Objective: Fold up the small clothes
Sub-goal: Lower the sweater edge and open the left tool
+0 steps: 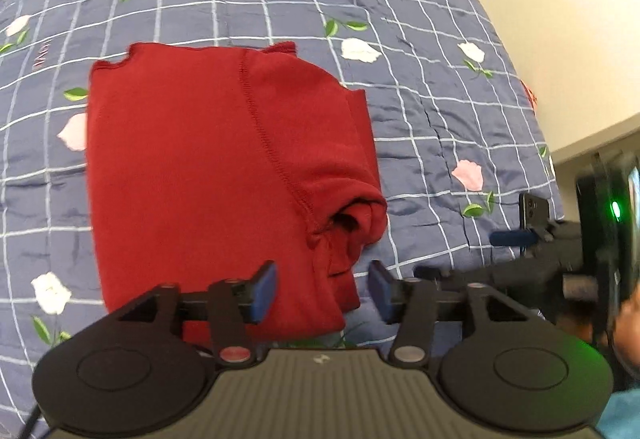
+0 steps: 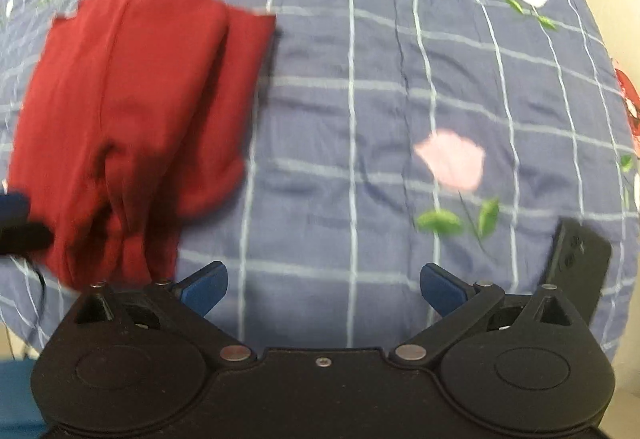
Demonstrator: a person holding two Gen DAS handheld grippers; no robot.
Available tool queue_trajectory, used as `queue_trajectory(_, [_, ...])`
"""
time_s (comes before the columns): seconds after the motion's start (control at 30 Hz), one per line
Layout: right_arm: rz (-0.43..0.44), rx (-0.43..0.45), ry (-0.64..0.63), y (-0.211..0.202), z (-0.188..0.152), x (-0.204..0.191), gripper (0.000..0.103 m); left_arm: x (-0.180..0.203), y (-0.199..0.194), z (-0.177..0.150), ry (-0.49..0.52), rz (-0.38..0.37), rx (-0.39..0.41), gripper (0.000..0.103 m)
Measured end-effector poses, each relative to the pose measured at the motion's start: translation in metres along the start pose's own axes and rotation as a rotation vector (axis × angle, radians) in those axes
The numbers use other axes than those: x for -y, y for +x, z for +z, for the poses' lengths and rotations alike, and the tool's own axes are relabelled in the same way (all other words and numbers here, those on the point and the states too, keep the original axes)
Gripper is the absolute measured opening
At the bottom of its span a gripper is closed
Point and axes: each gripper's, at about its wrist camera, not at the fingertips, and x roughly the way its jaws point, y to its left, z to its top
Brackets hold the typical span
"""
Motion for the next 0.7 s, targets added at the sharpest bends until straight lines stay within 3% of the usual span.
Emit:
queue_trajectory(0.1, [-0.023,0.028,-0.063,0.004,0.013,-0.008,0.097,-0.009,-0.010,-0.006,-0.051,0.023,0.015,0.070])
queue_trajectory(0.13, [-0.033,0.032,-0.109,0.007,0.016,-0.013,0.091,-0.014,-0.013,-0.009,-0.076,0.038,0.020,0.072])
queue_trajectory(0.27, [-0.017,0.043,-0.264,0.013,0.018,-0.029,0.075,-0.038,-0.016,-0.019,-0.194,0.100,0.019,0.077])
queue_trajectory(0.43, [-0.007,0.100,-0.516,0.015,0.005,-0.053,0.064,-0.075,-0.019,-0.031,-0.369,0.148,0.010,0.080])
queue_trajectory(0.53, [-0.039,0.143,-0.636,0.017,-0.003,-0.067,0.058,-0.087,-0.024,-0.036,-0.404,0.169,0.012,0.080])
queue_trajectory(0.63, [-0.056,0.192,-0.661,0.016,-0.002,-0.073,0.056,-0.091,-0.028,-0.039,-0.412,0.186,0.021,0.081])
queue_trajectory(0.7, [-0.041,0.196,-0.659,0.016,-0.001,-0.074,0.047,-0.092,-0.028,-0.040,-0.416,0.191,0.021,0.082])
